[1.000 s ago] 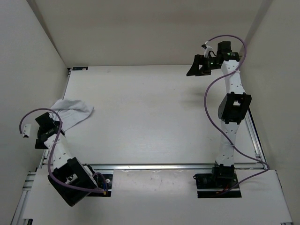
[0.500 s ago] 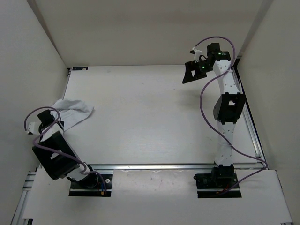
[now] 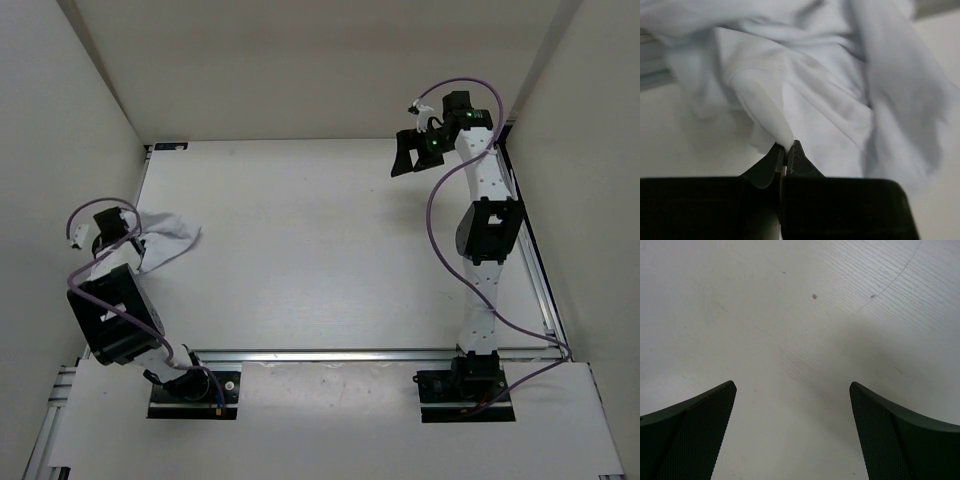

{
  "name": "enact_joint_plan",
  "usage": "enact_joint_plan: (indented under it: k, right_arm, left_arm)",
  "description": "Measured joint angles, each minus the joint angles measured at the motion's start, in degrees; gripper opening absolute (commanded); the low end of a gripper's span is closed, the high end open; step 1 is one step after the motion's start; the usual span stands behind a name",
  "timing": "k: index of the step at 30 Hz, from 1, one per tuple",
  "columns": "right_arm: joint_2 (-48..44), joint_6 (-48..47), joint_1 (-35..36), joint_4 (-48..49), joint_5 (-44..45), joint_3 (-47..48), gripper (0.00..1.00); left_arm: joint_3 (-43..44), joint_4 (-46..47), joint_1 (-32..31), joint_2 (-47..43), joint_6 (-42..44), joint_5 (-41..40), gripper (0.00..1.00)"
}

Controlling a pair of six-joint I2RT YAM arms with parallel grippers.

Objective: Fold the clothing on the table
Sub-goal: Move the skirt to the center of the board

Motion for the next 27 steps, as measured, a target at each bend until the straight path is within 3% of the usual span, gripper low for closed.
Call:
enact_joint_plan:
  k: [8,16,19,23,27]
  right_arm:
    - [0.0,3.5,-0.9,1.0,-1.4,0.0,0.98]
    - [0.0,4.7,-6.0,1.0,-3.1,0.0,0.98]
    - [0.0,4.8,-7.3,1.1,-3.7,-0.2,0.98]
    - [0.0,4.7,-7.1,1.1,-5.0,-1.5,0.99]
    - [0.0,4.7,-5.4,0.6,-5.6,-2.2,0.99]
  left_arm:
    - [12.3,-3.6,-17.9,5.5,0.0,5.8,0.00]
    - [35.5,-8.0,-45.7,22.1,0.1,15.9,0.00]
    - [39.6,-11.0,-54.1,25.1,1.6,22.0,0.00]
    - [33.6,-15.0,-61.4,23.2,3.9,27.7,0.00]
    - [17.1,-20.0,-57.0,11.3,4.9,30.5,0.00]
